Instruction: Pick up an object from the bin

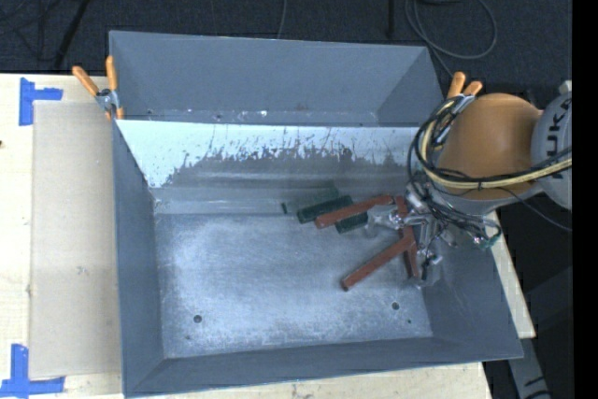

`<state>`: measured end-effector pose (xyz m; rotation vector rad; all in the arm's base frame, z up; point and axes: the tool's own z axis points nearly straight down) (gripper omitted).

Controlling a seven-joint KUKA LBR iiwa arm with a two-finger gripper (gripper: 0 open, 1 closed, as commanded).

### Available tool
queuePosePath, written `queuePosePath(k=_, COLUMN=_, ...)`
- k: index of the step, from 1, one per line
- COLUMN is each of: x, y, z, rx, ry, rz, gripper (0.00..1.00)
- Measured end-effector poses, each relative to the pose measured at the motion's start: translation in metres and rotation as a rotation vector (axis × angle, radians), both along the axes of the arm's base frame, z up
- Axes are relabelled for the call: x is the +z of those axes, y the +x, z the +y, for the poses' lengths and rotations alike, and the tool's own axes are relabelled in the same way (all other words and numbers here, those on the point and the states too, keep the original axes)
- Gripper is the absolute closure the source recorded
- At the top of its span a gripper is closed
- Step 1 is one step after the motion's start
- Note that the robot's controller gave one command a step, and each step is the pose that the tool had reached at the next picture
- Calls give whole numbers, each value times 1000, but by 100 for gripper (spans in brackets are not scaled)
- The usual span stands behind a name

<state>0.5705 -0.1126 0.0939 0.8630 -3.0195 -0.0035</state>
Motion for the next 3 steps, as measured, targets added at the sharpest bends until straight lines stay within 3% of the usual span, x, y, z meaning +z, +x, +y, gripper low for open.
queuePosePath(k=1, x=-25, y=-1, z=19, rx=185, ry=1, rz=1, gripper=0)
queuePosePath(k=2, x=-25, y=-1, z=19, rx=181, ry=1, rz=0, gripper=100)
queuePosePath(k=3, x=-25, y=-1, z=19, rx=180, ry=1, rz=0, gripper=0)
